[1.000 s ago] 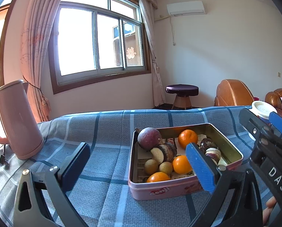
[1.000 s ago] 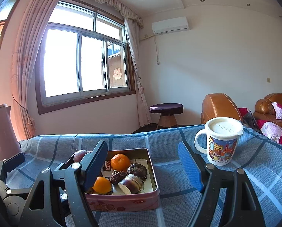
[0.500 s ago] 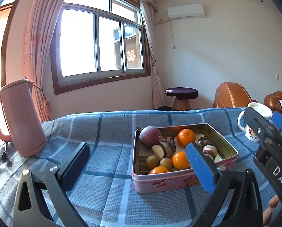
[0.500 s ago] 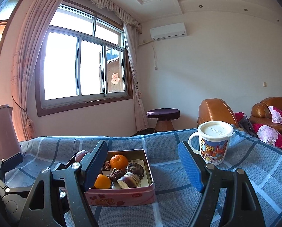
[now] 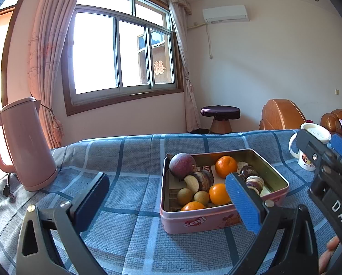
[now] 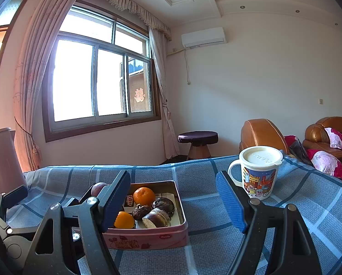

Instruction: Organize fruits

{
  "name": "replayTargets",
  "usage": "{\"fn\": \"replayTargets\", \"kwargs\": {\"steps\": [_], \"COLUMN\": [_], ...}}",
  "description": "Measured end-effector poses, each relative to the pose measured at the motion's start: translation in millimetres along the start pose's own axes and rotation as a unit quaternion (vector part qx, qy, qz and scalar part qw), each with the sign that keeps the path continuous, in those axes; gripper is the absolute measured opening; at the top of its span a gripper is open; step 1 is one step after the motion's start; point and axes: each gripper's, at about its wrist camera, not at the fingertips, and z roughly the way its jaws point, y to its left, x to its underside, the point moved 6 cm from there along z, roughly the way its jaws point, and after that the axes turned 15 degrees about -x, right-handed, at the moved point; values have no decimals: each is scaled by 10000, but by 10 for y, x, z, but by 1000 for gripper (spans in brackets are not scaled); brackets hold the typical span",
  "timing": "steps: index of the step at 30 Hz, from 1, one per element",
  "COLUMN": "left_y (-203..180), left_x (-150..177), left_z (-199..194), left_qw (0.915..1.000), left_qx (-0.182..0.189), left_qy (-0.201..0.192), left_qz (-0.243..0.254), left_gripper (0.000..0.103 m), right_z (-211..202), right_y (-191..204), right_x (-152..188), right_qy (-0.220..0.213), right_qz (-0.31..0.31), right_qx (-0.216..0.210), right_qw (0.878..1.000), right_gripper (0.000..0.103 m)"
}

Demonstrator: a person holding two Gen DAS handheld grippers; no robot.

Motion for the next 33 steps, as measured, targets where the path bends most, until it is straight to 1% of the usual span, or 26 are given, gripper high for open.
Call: {"fn": "replayTargets", "kwargs": {"steps": [33], "left_y": [58], "left_x": [18], "left_z": [45], "left_qw": [9999], "left_qx": [-125], "left_qy": [94], "left_qz": [13], "left_gripper": [103], "right_z": [-10], "right_y": [1], "right_x": [5], "right_qy": [20], "right_qz": [34], "right_qx": [12], "right_qw": [10000], "right_gripper": [79]}}
